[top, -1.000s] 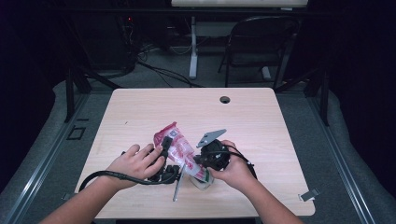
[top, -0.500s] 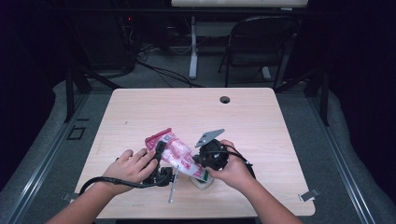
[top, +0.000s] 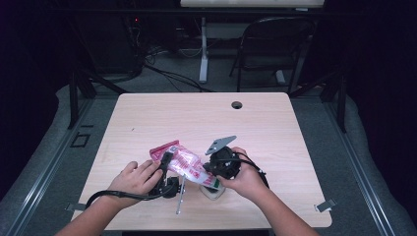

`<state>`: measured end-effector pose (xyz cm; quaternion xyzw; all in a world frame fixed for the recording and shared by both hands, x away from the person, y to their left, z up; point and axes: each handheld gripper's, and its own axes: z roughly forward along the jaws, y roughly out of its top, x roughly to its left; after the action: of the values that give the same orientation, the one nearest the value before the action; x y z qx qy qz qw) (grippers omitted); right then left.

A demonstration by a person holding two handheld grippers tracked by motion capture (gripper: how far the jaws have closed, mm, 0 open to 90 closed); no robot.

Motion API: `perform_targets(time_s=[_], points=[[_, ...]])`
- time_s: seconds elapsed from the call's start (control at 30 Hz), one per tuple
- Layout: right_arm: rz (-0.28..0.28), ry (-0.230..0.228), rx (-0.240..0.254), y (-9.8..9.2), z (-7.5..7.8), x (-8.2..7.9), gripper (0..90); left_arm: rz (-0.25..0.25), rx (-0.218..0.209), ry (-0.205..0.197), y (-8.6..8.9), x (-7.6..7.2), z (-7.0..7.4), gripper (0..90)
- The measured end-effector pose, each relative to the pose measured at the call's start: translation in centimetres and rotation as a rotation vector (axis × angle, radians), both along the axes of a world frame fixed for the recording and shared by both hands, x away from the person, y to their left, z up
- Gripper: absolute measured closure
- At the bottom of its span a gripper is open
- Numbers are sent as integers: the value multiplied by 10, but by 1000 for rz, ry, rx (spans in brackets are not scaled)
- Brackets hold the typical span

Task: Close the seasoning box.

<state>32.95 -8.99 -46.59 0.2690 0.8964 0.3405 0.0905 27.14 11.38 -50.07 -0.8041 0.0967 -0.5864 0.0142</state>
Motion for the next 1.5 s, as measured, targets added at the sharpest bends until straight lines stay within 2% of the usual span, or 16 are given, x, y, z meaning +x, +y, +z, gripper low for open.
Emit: perform_targets(time_s=[0.23, 0.27, 0.43, 0.57, 0.6, 0.77, 0.8, 1.5], points=[[-1, 1, -2, 0, 0, 0, 900, 12, -26, 17, 2, 0, -3, 857], [1, 3, -2, 0, 0, 1, 900, 1, -40, 6, 3, 0, -5, 857], [-2, 3, 0, 0, -1, 1, 900, 21, -56, 36, 3, 0, -7, 857], [-1, 1, -6, 0, 0, 1, 900, 12, -80, 27, 4, 1, -10, 858], [-2, 0, -6, 0, 0, 1, 900, 42, -68, 49, 3, -1, -8, 858], [-9, 2, 6, -1, 0, 1, 900, 54, -91, 62, 3, -1, -11, 858], [-7, -1, 10, -1, -1, 2, 900, 32, -102, 48, 4, 0, -12, 858], [-11, 1, 5, 0, -1, 3, 900, 62, -197, 92, 9, -2, -23, 858]])
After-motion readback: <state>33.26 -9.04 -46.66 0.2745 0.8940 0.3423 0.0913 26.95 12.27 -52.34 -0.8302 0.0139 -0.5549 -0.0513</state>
